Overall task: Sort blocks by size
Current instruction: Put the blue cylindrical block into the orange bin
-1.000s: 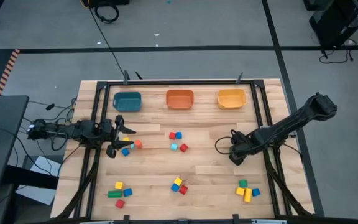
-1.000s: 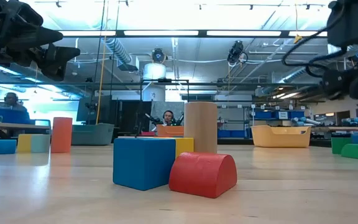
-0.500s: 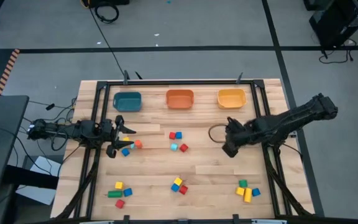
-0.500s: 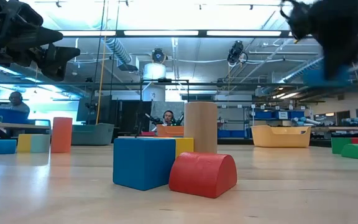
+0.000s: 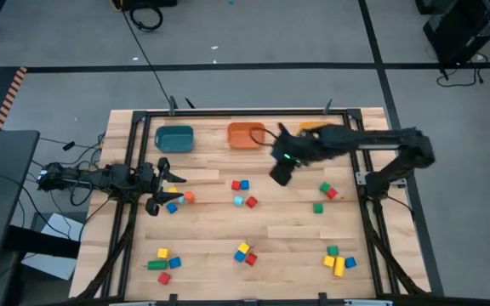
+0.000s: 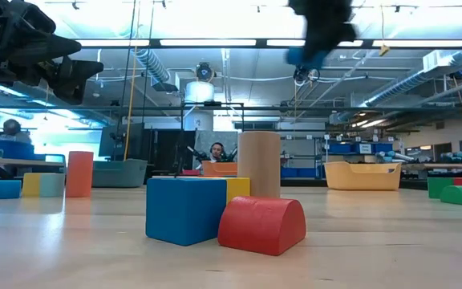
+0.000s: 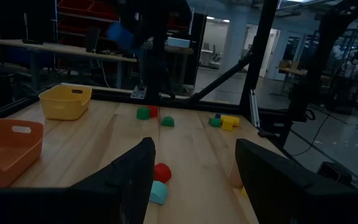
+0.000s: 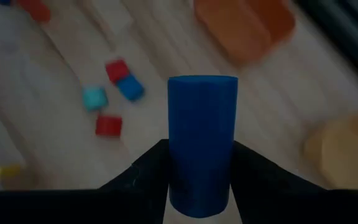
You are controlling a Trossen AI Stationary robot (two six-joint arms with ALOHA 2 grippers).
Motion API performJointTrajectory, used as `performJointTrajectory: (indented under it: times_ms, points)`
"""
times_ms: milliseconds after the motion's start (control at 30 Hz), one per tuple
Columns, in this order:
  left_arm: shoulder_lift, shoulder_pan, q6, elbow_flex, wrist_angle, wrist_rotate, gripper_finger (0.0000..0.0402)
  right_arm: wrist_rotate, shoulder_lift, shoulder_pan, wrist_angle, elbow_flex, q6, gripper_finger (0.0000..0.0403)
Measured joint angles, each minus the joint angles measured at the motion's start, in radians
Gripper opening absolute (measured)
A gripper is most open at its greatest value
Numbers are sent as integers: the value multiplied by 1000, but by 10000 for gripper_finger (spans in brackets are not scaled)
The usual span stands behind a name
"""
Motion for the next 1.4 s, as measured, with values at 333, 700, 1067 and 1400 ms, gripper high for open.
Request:
performJointTrajectory:
  times_ms: [333, 700, 1067, 1400]
  points:
    - [0, 0, 0, 0, 0, 0, 231, -93, 364, -170, 4, 360, -263, 151]
    - [0, 0, 0, 0, 0, 0, 231, -137, 627, -312, 10, 515, -408, 151]
    - [0, 0, 0, 0, 0, 0, 231, -234, 736, -428, 36, 515, -419, 151]
    - [0, 0, 0, 0, -1, 0, 231, -282, 780, -453, 75, 514, -418, 151]
